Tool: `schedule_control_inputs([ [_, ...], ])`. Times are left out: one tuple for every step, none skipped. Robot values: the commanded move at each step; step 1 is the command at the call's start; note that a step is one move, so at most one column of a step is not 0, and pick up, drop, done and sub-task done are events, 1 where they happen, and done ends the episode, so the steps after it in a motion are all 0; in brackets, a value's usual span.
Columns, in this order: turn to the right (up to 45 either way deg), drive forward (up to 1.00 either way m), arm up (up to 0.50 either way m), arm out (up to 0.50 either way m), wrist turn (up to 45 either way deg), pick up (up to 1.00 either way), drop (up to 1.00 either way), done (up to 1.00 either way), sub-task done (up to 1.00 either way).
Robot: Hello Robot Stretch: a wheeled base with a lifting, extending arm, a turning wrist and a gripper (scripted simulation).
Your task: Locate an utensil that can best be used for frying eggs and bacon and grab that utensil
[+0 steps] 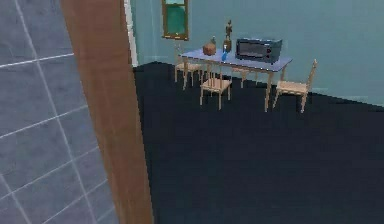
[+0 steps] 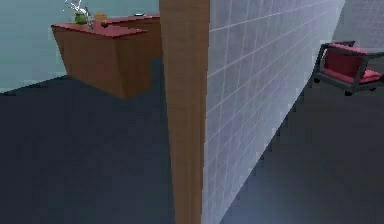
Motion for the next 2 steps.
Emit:
schedule_control_inputs([
  [3.0,0.00,0.00,0.00,0.0,0.00,0.00,0.00,0.00],
  [0.0,0.15,0.00,0.00,0.0,0.00,0.00,0.00,0.00],
])
